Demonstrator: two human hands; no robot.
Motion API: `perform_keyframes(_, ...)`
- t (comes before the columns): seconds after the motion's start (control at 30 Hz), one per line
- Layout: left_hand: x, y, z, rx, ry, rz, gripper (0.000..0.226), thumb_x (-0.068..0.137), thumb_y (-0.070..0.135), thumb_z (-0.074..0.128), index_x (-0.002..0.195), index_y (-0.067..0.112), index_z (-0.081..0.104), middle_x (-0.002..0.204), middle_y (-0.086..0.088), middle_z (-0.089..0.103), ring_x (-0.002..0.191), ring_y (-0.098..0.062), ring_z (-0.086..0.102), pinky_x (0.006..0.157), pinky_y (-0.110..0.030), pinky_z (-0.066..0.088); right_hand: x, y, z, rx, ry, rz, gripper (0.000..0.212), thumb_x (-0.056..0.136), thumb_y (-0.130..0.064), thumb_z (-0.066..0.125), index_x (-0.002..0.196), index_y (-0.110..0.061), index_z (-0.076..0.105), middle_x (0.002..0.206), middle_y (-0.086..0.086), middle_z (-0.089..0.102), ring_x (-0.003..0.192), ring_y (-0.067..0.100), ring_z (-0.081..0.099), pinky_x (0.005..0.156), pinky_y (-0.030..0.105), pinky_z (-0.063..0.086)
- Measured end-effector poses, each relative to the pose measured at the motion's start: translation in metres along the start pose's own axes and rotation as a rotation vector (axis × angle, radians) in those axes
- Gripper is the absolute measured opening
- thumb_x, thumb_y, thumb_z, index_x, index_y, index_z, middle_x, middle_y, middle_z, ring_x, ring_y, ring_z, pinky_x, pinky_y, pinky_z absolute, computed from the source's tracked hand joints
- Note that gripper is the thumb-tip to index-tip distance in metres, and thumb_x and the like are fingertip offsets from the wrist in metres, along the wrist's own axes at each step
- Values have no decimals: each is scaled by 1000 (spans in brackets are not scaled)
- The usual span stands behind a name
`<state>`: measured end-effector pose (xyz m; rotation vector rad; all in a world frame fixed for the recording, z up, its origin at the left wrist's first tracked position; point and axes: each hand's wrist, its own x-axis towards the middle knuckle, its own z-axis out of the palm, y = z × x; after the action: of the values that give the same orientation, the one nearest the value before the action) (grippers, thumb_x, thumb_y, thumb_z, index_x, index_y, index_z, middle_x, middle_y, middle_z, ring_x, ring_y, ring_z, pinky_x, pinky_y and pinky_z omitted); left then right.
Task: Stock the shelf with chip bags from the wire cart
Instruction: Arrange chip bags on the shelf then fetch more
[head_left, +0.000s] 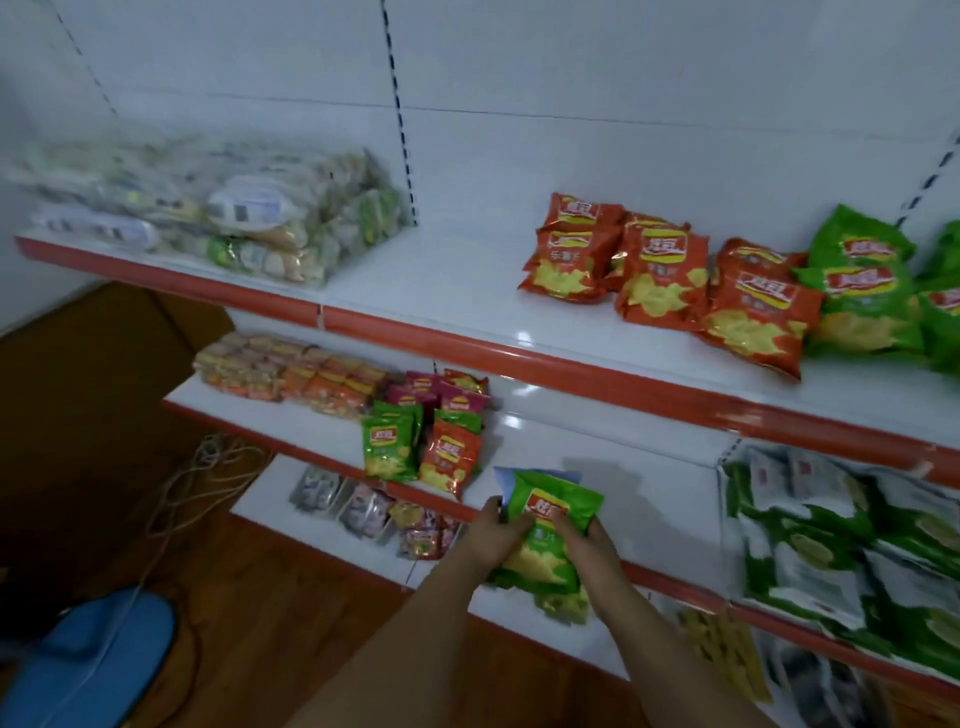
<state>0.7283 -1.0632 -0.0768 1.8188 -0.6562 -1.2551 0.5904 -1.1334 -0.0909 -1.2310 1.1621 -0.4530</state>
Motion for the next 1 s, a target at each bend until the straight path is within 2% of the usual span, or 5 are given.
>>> perform_keyframes(0.23, 125, 0, -39, 523, 225, 13, 62, 97, 53, 43, 146, 15, 34, 138, -19, 36, 128, -38, 34, 110, -47, 32, 126, -12, 54, 65, 67, 52, 23, 91, -32, 65, 112, -27, 60, 110, 8, 69, 98, 30, 67, 93, 49, 53)
perform_keyframes(0.47, 282, 3, -48, 439, 224, 76, 38, 87, 23, 58, 117, 0, 60, 114, -22, 60, 103, -33, 61, 91, -45, 54, 290, 17, 66, 126, 244, 12, 18, 79, -37, 73, 93, -28, 67, 120, 6, 68, 109, 30, 63, 101, 49, 48)
perform_keyframes(0.6, 344, -9, -42, 409, 256, 129, 41, 78, 22, 61, 113, 1, 60, 109, -21, 65, 100, -33, 62, 91, -42, 54, 362, 43, 60, 114, 157, -5, 41, 81, -34, 69, 119, -17, 65, 124, 8, 65, 114, 31, 60, 102, 50, 47)
perform_keyframes(0.73, 349, -19, -58, 328, 324, 148, 46, 80, 27, 66, 123, 21, 55, 120, -6, 63, 109, -24, 61, 96, -43, 54, 337, 17, 60, 137, 112, 105, 44, 94, -29, 59, 133, -11, 51, 135, 4, 53, 123, 24, 50, 94, 31, 38)
perform_keyframes(1.0, 184, 33, -64, 546, 272, 158, 54, 94, 20, 54, 145, 12, 38, 126, -21, 55, 113, -39, 56, 89, -40, 48, 200, -10, 4, 39, 273, 227, 78, 91, -47, 60, 151, -10, 27, 155, 12, 32, 137, 33, 39, 109, 42, 34)
